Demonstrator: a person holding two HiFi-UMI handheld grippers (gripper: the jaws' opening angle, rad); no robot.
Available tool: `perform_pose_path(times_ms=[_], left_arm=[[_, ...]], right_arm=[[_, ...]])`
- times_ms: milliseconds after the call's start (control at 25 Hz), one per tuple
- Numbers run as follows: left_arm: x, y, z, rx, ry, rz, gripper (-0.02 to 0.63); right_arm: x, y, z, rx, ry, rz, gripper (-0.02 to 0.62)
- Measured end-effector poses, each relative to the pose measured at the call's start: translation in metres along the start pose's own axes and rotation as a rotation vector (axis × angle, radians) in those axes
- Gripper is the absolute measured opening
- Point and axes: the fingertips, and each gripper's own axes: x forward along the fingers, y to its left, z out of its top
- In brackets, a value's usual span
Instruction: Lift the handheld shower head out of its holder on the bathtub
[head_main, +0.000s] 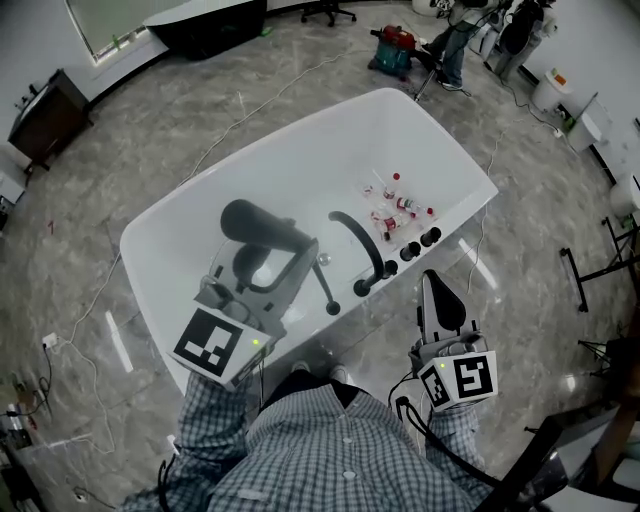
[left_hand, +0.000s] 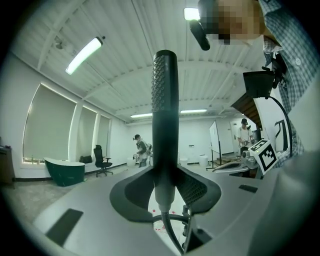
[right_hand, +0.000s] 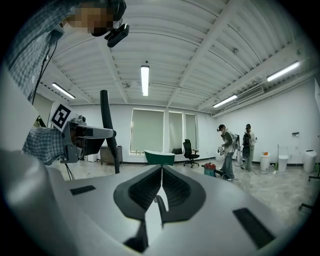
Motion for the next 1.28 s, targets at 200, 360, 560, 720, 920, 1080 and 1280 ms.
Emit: perform_pose_path(times_ms=[200, 360, 560, 720, 920, 1080, 1280], left_arm=[[-0.009, 0.005, 0.020, 0.006, -0.014, 0.024, 0.141], [-0.016, 0.004, 0.041, 0.002, -0.075, 0.022, 0.141], [-0.032, 0.008, 0.055, 0.048, -0.080, 0.049, 0.141], [-0.040, 0.007, 0.068, 0.047, -0.117, 0.061, 0.141], [-0.043, 0.011, 0.066, 0.051, -0.114, 0.076, 0.141], [-0.045, 0.016, 0.065, 0.038, -0.117, 0.084, 0.141], [-0.048, 0.015, 0.066, 0.044, -0.118, 0.089, 0.141]], right_arm=[[0.002, 0.000, 0.010, -0.006, -0.022, 0.003, 0.018], [0.003, 0.000, 0.017, -0.011, -0.044, 0.004, 0.018], [0.004, 0.002, 0.032, -0.019, -0.078, 0.003, 0.018], [0.007, 0.004, 0.040, -0.032, -0.095, 0.009, 0.018], [0.011, 0.006, 0.040, -0.042, -0.092, 0.020, 0.018], [0.014, 0.009, 0.040, -0.052, -0.084, 0.031, 0.018], [0.011, 0.013, 0.040, -0.073, -0.075, 0.038, 0.018]])
